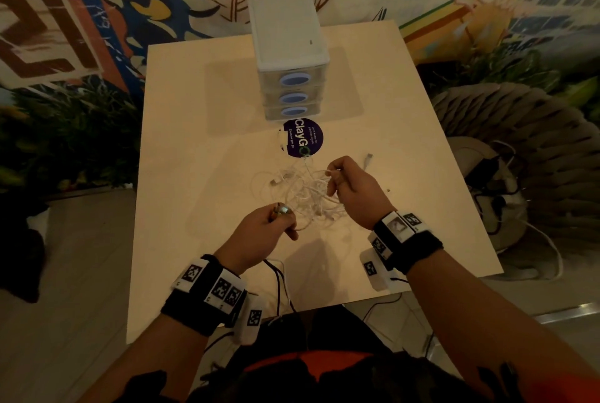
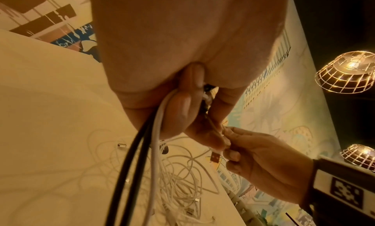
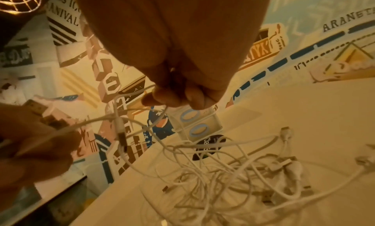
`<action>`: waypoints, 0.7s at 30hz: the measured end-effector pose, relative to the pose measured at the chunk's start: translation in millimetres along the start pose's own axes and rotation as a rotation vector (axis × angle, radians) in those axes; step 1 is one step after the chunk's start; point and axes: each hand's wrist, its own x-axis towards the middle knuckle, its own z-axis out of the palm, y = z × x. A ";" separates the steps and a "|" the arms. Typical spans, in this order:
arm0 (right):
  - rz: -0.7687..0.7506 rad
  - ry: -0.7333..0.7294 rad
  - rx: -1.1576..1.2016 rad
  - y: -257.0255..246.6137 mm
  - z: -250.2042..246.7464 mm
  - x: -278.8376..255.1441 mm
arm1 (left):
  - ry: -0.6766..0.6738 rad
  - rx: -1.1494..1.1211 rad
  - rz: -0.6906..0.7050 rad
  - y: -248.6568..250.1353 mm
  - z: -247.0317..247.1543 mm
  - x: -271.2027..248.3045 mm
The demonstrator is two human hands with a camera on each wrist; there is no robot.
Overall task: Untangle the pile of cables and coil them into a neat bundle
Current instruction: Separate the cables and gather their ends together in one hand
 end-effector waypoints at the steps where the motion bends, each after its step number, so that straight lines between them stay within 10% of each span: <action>1: -0.010 0.017 0.010 -2.2 0.7 1.3 | 0.000 0.042 -0.014 -0.8 1.1 0.6; 16: 0.300 0.062 0.878 -1.8 -9.7 4.2 | 0.070 0.136 -0.005 -6.6 -5.5 -6.7; 21: 0.323 0.013 0.710 -3.8 -1.4 -2.3 | -0.002 0.161 0.121 -6.9 -3.4 -7.4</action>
